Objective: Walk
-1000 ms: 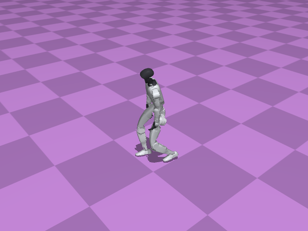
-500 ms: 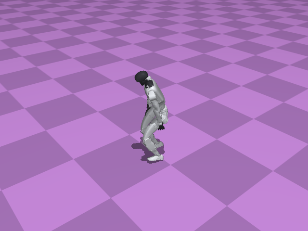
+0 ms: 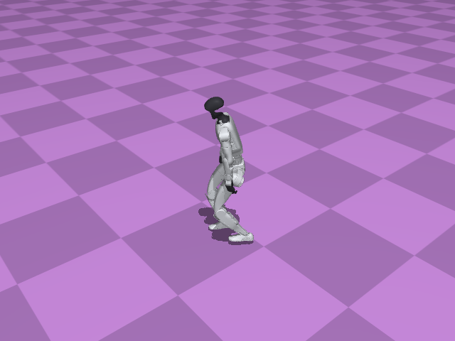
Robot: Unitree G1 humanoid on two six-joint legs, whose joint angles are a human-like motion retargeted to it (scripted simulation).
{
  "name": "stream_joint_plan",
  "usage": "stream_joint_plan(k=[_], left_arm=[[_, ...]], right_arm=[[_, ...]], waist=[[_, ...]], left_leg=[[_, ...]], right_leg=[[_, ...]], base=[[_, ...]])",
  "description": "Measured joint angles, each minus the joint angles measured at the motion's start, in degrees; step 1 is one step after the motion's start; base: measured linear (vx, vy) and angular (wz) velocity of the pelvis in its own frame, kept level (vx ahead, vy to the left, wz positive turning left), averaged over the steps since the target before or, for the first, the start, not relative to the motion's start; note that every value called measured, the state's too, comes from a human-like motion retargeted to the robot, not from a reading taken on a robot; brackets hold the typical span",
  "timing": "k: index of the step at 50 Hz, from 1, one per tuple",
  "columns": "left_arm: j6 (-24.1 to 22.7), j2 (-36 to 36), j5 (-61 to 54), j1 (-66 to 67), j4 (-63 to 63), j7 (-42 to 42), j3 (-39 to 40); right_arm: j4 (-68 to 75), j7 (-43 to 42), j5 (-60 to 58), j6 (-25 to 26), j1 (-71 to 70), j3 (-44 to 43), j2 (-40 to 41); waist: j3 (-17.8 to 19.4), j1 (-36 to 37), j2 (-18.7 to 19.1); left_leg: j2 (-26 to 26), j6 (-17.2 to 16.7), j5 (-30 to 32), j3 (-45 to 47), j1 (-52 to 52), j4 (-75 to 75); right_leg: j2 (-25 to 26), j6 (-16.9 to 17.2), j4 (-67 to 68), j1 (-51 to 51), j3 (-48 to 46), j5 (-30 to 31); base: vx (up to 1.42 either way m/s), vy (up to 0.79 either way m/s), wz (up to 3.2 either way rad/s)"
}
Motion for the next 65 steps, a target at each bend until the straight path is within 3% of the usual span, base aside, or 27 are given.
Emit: stream_joint_plan(k=[3,11,18,23,27,31,35,43,47,58,65], left_arm=[[-0.22,-0.67,1.93,0.1,1.02,-0.02,0.52],[-0.24,-2.87,7.48,-0.51,5.33,-0.21,-0.62],[1.01,-4.15,7.35,-1.34,6.79,-1.86,-2.28],[2.06,-4.85,4.25,-2.26,5.57,-2.74,-2.87],[2.47,-4.8,1.96,-3.1,4.2,-2.7,-3.16],[3.0,-4.09,0.12,-3.51,2.52,-2.9,-3.07],[3.75,-2.55,-1.56,-3.07,0.5,-4.12,-2.76],[4.65,0.69,2.07,-2.48,-3.07,-7.37,-2.34],[4.56,2.01,6.76,-2.84,-4.17,-8.79,-1.63],[3.99,3.49,15.64,-2.15,-7.91,-10.82,2.75],[4.04,3.83,18.76,-1.74,-9.6,-12.07,5.3]], right_arm=[[1.66,-0.26,-2.87,-0.12,-0.37,0.08,0.01],[3.52,0.6,-6.13,0.01,-0.77,-1.05,-0.28],[4.18,3.29,-6.69,1.66,-1.97,-2.38,0.19],[4.51,4.49,-6.77,2.79,-2.96,-3.89,0.58],[4.54,4.51,-6.6,3.12,-4.05,-5.54,1.01],[3.61,4.68,-6.24,2.95,-5.06,-6.74,1.49],[2.15,5.49,-5.52,2.74,-5.64,-7.07,1.94],[0.6,8.7,-9.2,2.59,-6.54,-5.92,2.35],[1.18,10.46,-13.3,2.55,-7.23,-5.77,2.35],[2.69,12.42,-22.43,2.4,-7.29,-8.02,1.24],[2.62,13.47,-25.67,2.18,-8.23,-9.79,0.6]], waist=[[0.36,1.73,1.4],[-1.88,3.65,2.85],[-4.53,4.24,4.34],[-6.2,3.85,4.52],[-7.26,3.26,3.88],[-8.72,3.6,3.33],[-10.08,3.17,1.81],[-10.1,3.01,-2.84],[-9.77,3.36,-5.62],[-9.31,4.64,-8.72],[-9.88,4.46,-8.19]], left_leg=[[0.27,-2.95,2.3,-3.05,2.22,2.5],[5.33,-3.45,5.95,-5.08,5.02,2.72],[3.57,-4.79,6.22,-10.22,9.42,-2.2],[1.1,-3.55,3.05,-11.24,11.14,-6.51],[-0.36,-1.65,0.98,-9.44,10.82,-10.21],[-0.2,-0.54,2.24,-5.26,9.08,-13.3],[-0.57,-0.01,5.09,-0.99,7.48,-16.26],[-3.43,1.08,8.68,6.76,8.65,-20.3],[-6.02,2.07,10.25,10.09,11.69,-24.63],[-9.71,4.04,10.85,16.59,17.16,-31.28],[-10.31,5.14,10.83,18.23,19.05,-35.05]], right_leg=[[1.12,-0.17,-1.41,3.98,-0.65,-1.2],[1.22,1.73,-7.15,10.42,0.75,-0.36],[2.44,4.21,-10.55,11.02,4.36,2.06],[2.32,7.44,-12.28,8.92,7.22,4.88],[0.72,10.1,-13.9,6.32,7.58,9.94],[-4.05,8.83,-14.48,2.55,1.97,18.42],[-8.46,7.66,-13.51,0.69,-2.37,19.73],[-18.64,2.9,-3.75,5.71,-10.53,5.51],[-22.46,2.34,-1.52,11.47,-12.09,-0.62],[-25.22,3.42,-3.81,19.64,-11.0,-10.03],[-24.58,3.75,-5.88,19.78,-9.99,-10.56]], base=[[0.2,0.01,-0.39],[0.14,0.1,-0.37],[0.02,0.2,-0.77],[-0.11,0.25,-0.85],[-0.21,0.24,-0.94],[-0.26,0.23,-1.25],[-0.25,0.18,-1.03],[-0.17,0.12,-0.79],[-0.09,0.07,-0.72],[-0.04,0.04,-0.66],[0.0,0.02,-0.4]])
